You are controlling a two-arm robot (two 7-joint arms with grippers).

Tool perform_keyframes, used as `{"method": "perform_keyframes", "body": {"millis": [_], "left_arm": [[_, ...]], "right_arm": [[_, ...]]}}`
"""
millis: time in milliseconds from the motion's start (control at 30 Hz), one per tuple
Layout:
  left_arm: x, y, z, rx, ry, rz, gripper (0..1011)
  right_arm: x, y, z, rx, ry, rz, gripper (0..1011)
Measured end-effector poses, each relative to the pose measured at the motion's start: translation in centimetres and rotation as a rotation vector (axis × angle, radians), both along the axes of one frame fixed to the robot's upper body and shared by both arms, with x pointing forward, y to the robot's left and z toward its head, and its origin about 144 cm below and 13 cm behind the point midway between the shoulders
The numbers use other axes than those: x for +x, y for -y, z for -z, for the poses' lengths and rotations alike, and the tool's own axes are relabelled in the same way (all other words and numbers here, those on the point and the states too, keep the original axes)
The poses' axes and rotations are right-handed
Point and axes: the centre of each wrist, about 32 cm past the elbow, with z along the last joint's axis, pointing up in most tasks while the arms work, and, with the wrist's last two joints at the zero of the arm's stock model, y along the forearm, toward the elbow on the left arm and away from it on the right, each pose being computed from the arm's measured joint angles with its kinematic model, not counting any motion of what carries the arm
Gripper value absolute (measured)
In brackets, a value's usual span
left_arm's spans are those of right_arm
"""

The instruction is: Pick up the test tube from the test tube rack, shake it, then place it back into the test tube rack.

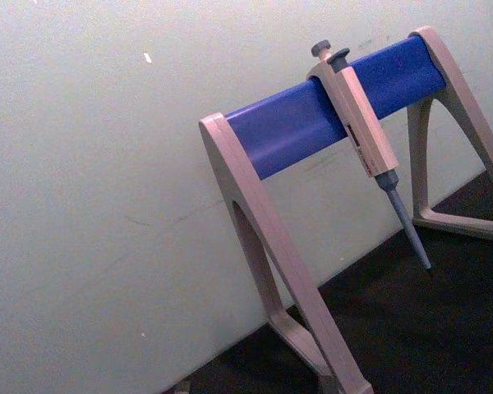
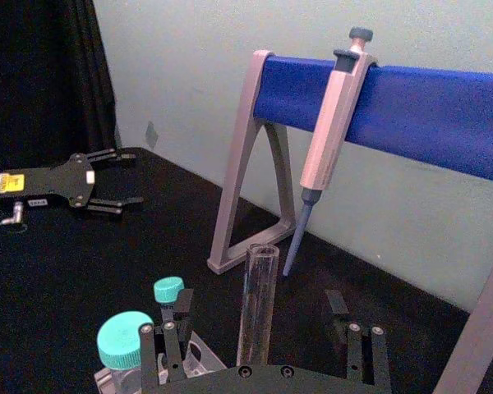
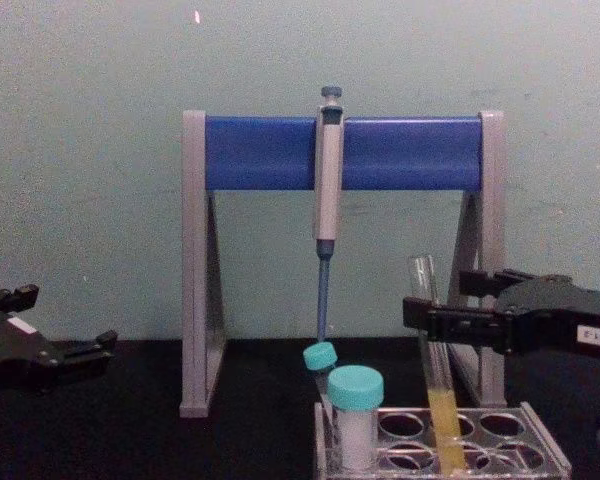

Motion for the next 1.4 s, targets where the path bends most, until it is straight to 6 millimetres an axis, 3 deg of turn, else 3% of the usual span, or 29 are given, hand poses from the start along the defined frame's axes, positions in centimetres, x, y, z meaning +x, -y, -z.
{"method": "perform_keyframes", "body": {"millis": [1400], "left_arm": [[0.00,0.00,0.00,0.000,0.000,0.000,1001]], "right_arm": [[0.92,-0.60,0.10,-0.045,-0.047,0.004,1000]]}}
